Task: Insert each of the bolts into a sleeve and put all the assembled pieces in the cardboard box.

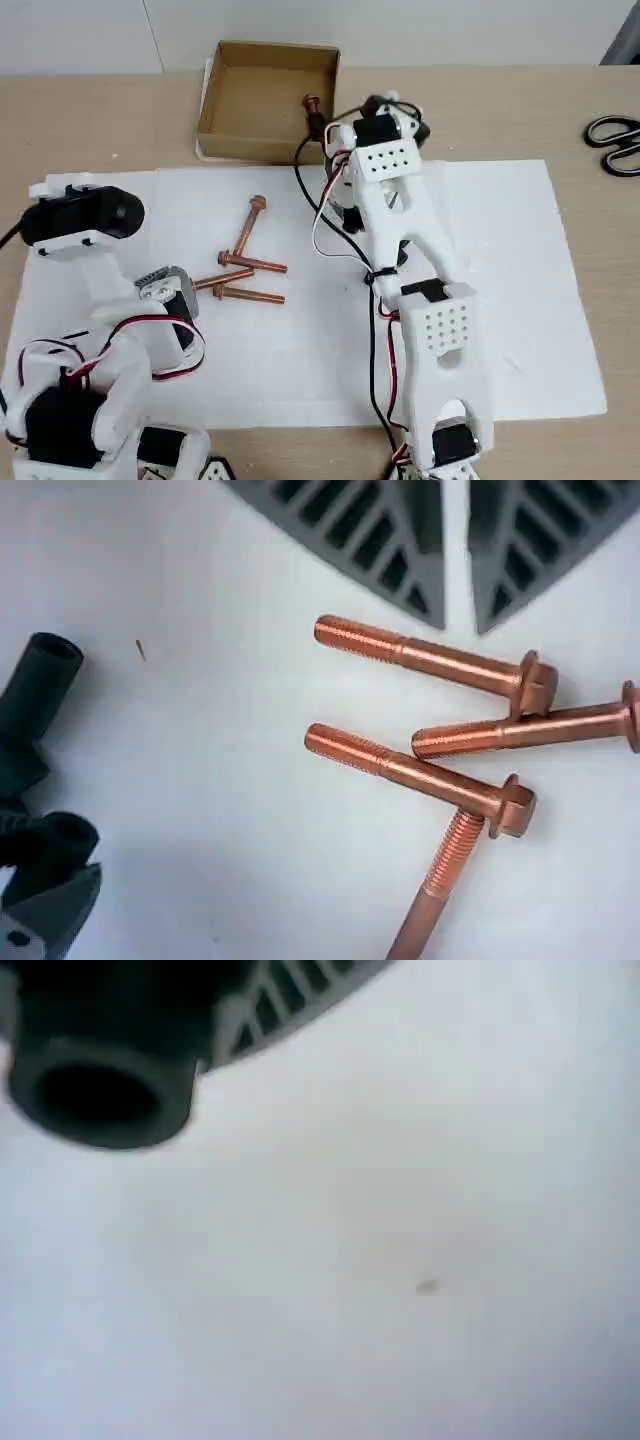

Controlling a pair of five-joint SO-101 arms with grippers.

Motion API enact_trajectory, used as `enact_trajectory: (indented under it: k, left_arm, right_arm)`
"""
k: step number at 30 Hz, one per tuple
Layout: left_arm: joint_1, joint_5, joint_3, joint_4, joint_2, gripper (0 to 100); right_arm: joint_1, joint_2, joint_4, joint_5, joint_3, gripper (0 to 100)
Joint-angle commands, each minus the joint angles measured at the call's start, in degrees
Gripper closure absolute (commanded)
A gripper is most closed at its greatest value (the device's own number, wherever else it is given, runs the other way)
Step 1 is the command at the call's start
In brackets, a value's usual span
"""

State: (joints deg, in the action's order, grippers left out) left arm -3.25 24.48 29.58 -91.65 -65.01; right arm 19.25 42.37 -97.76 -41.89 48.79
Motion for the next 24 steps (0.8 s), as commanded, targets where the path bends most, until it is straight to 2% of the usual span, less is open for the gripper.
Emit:
enact_trajectory:
  k: [1,7,13,19,24]
  left_arm:
    - [0.09,-0.26,-1.63,0.62,-0.44,99]
    - [0.09,-0.18,-1.63,0.62,-0.26,99]
    - [0.0,0.18,-1.71,3.78,0.0,99]
    - [-0.35,1.05,-1.89,9.67,0.53,99]
    - [-0.35,0.88,-1.98,10.11,7.38,99]
  right_arm:
    - [1.98,-6.81,-1.1,3.43,2.9,99.5]
    - [4.09,-11.65,-1.71,9.23,2.81,99.5]
    - [1.63,-18.51,-1.98,13.27,0.53,99.5]
    - [-0.66,-31.96,-1.8,14.15,-16.0,99.5]
    - [-0.66,-42.24,-1.45,18.73,-30.15,99.5]
